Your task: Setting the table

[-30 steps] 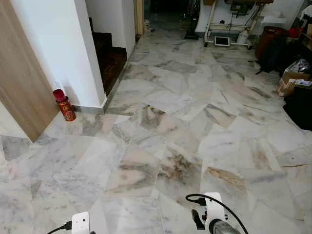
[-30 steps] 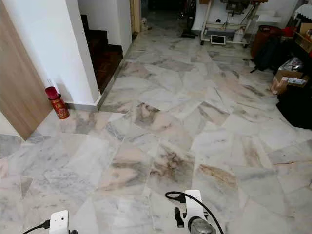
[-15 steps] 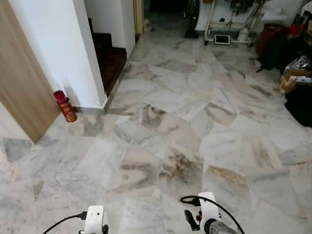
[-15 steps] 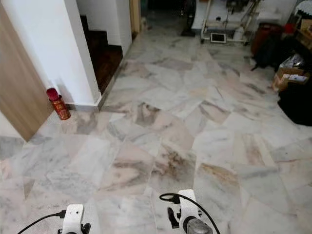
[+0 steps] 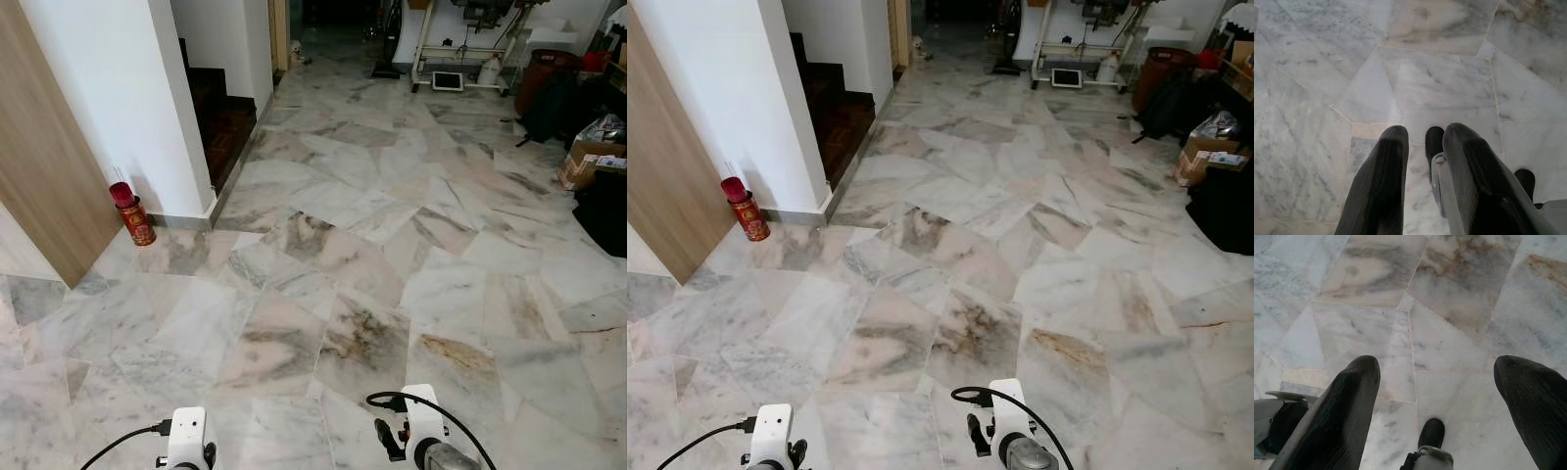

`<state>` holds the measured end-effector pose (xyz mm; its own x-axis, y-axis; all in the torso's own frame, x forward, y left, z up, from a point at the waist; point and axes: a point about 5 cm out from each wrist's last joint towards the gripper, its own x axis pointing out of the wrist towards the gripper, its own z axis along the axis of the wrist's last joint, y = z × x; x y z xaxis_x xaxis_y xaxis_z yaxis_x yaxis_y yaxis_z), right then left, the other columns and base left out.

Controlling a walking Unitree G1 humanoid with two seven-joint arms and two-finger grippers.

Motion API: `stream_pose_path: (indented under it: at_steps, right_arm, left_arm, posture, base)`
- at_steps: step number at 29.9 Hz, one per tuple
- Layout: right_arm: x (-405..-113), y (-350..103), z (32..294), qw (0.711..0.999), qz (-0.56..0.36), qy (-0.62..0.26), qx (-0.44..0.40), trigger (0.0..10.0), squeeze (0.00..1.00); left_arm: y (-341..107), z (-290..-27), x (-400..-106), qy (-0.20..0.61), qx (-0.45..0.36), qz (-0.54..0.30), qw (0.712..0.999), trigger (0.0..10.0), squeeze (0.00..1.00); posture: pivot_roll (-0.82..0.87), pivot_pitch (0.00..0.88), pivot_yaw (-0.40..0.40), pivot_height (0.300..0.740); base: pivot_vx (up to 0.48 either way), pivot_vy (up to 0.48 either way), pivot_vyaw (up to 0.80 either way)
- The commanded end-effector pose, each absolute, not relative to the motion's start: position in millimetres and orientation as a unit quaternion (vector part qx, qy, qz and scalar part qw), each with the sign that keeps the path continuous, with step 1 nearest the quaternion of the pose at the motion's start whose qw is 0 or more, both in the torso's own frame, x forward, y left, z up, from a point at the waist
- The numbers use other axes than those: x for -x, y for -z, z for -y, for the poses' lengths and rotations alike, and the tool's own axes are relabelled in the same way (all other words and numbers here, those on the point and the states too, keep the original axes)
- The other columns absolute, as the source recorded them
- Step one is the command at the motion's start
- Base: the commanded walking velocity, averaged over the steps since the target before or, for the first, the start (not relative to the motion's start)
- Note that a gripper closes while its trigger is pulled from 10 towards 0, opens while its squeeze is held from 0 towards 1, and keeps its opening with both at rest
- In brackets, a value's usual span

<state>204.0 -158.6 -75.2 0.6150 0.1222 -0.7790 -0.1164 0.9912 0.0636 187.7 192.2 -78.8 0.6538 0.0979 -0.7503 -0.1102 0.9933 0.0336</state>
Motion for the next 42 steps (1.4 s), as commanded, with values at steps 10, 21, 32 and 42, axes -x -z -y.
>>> stream_pose_path:
  at_steps: [10, 21, 32, 42]
  right_arm:
    - [-219.1, 66.0, 166.1, 0.909, -0.413, -0.059, 0.002, 10.0, 0.00]
    - [-208.8, 71.8, 170.4, 0.904, -0.425, -0.040, 0.003, 10.0, 0.00]
    - [-205.9, 73.7, 167.0, 0.903, -0.428, -0.036, -0.007, 10.0, 0.00]
    - [-215.4, 68.7, 164.4, 0.906, -0.420, -0.045, -0.001, 10.0, 0.00]
  left_arm:
    - [77.8, -188.0, -190.0, -0.077, 0.031, -0.402, 0.912, 10.0, 0.00]
    - [79.2, -187.2, -188.0, -0.065, 0.025, -0.409, 0.910, 10.0, 0.00]
    - [76.2, -193.9, -191.7, -0.066, 0.019, -0.402, 0.913, 10.0, 0.00]
    - [79.8, -196.8, -183.5, -0.089, 0.033, -0.407, 0.909, 10.0, 0.00]
  posture:
    - [-0.01, 0.000, -0.031, 0.740]
    - [-0.04, 0.000, -0.006, 0.740]
    - [0.00, 0.000, -0.003, 0.740]
    - [0.01, 0.000, -0.015, 0.740]
  base:
    - [0.000, 0.000, 0.00]
    - [0.000, 0.000, -0.19]
    - [0.000, 0.000, -0.72]
    - [0.000, 0.000, -0.71]
